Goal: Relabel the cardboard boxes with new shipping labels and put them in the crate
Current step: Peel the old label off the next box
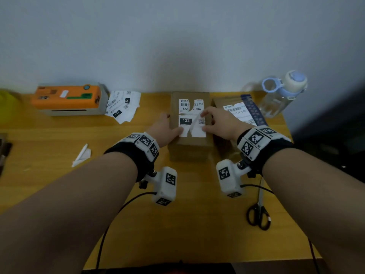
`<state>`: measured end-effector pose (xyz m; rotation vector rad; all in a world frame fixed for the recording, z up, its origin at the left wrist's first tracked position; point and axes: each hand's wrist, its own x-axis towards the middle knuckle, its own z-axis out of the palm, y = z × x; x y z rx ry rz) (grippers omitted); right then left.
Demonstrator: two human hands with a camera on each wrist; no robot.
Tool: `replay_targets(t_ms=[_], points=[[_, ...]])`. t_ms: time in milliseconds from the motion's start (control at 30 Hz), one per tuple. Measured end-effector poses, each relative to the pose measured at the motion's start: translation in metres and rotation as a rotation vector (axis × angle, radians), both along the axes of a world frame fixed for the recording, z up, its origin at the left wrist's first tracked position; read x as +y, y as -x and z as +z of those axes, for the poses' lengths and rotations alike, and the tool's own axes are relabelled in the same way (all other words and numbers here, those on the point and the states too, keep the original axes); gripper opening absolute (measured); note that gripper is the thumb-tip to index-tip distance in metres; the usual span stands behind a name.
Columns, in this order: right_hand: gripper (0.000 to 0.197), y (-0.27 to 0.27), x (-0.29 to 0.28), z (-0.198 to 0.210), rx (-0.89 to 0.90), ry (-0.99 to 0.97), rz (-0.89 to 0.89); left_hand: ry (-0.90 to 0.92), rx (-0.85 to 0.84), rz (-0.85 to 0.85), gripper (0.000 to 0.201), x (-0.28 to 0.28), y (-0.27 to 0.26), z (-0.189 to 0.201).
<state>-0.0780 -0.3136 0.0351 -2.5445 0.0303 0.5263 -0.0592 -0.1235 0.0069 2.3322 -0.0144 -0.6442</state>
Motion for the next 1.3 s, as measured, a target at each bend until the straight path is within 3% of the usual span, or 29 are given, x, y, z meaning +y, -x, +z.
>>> replay_targets(t_ms=[100,267,367,433,567,633,833,1100,1300], points=[[0.042,-0.001,0.028,-0.006,-0.050,-0.012,-0.038,0.022,0.002,0.018,0.067,0.032,-0.003,-0.006],[0.042,-0.002,0.078,-0.017,-0.126,0.069,-0.060,-0.169,-0.083,-0.017,0.061,0.086,-0.013,-0.001],[0.046,-0.006,0.096,-0.017,-0.205,0.281,0.074,-0.044,0.043,0.037,0.048,0.102,-0.017,0.000],[0.049,-0.010,0.098,-0.016,-0.285,0.333,0.169,-0.004,-0.010,0.026,0.046,0.102,-0.019,-0.001],[0.052,-0.013,0.096,-0.013,-0.222,0.329,0.260,-0.080,-0.195,-0.013,0.045,0.099,-0.022,-0.005],[0.051,-0.014,0.099,-0.012,-0.224,0.418,0.290,-0.068,-0.222,-0.004,0.052,0.100,-0.024,-0.008],[0.043,-0.018,0.114,-0.004,-0.199,0.588,0.366,-0.042,-0.103,-0.094,0.111,0.098,-0.018,-0.013],[0.027,-0.016,0.121,-0.010,-0.250,0.628,0.303,-0.083,-0.139,-0.110,0.109,0.097,-0.012,-0.015],[0.043,-0.009,0.114,-0.013,-0.251,0.628,0.325,-0.004,-0.175,-0.092,0.105,0.099,-0.010,-0.020]])
